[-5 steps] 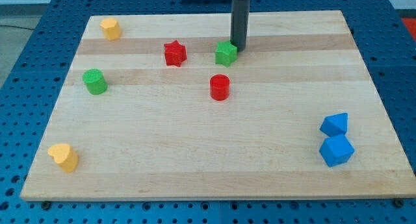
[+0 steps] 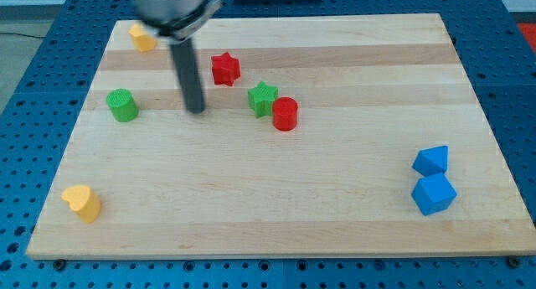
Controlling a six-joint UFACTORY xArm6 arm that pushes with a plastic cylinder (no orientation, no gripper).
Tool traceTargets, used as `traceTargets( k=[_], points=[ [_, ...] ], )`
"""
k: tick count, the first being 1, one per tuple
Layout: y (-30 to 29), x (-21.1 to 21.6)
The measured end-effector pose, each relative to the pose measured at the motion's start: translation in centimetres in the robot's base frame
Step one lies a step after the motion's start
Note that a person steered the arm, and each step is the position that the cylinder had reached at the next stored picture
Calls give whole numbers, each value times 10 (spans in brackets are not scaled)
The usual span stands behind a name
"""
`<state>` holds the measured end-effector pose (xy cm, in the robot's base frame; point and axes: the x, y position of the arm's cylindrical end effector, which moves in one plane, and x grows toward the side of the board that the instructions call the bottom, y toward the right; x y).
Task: Move the green circle below the yellow hexagon
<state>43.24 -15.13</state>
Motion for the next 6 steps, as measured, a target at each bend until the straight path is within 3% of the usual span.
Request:
traceTargets(
  k=[1, 2, 3, 4, 5, 6],
  points=[
    [-49, 48],
    [-98, -7],
    [-92, -15],
    [-150, -10],
    [-138, -31],
    [-81, -28]
  ],
)
